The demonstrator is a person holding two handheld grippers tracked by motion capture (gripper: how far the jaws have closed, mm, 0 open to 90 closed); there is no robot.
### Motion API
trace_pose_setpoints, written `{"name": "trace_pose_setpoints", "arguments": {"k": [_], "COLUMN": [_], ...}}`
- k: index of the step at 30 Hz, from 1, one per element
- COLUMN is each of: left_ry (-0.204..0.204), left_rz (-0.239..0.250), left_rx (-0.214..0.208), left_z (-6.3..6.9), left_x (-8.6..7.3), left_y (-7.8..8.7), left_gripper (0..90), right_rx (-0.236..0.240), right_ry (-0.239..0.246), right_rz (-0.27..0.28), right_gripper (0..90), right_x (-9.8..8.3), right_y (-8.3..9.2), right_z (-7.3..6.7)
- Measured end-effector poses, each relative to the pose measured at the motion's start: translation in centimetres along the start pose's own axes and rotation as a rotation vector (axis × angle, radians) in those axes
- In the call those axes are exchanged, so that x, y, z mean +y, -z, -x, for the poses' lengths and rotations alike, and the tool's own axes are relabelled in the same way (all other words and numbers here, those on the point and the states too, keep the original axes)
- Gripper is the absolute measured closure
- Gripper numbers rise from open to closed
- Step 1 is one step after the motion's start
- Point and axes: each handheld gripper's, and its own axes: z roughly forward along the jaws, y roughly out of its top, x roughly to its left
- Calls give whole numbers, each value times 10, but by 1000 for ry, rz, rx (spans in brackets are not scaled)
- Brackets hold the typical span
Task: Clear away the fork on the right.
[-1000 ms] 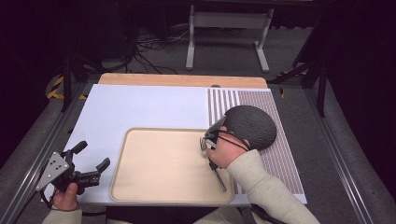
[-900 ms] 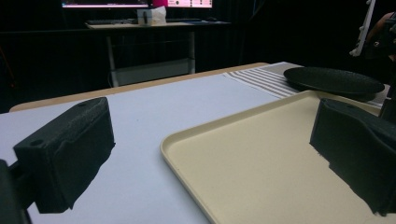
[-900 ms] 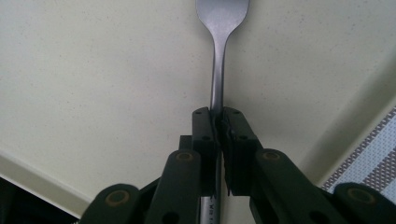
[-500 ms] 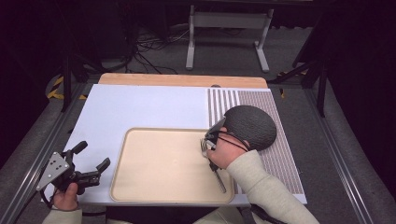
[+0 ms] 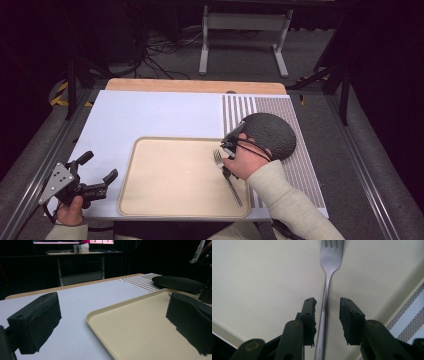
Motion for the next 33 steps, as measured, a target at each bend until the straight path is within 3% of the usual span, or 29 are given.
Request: {"name": "trace_pose_setpoints", "arguments": {"k": [7,8,9,12,17,18,24,26,27,30,33], "left_ry": [-1,0,-1,-3,-2,-2,-3,-3,-3,-2,-3], "left_rz": [1,1,1,2,4,4,4,4,4,6,5], "left_rx": [1,1,-1,1,2,2,0,1,1,2,0], "left_z": [0,0,0,0,0,0,0,0,0,0,0], "left_x": [0,0,0,0,0,0,1,1,1,1,1], "left_y": [0,0,0,0,0,0,1,1,1,0,0], "left_gripper": [3,3,4,3,3,3,3,3,3,3,3], "right_rx": [5,4,-4,3,43,43,98,106,106,108,125], "right_ry": [87,119,198,262,423,423,641,718,718,807,855], "right_rz": [109,126,184,230,326,326,415,430,430,450,472], "right_gripper": [460,407,330,286,258,258,341,417,417,566,727], "right_x": [-3,-3,-3,-4,-3,-3,-1,-1,-1,0,1], "right_y": [12,13,14,16,15,15,13,11,11,8,5], "right_z": [0,-1,-2,-4,-5,-5,-3,-3,-3,-3,-1]}}
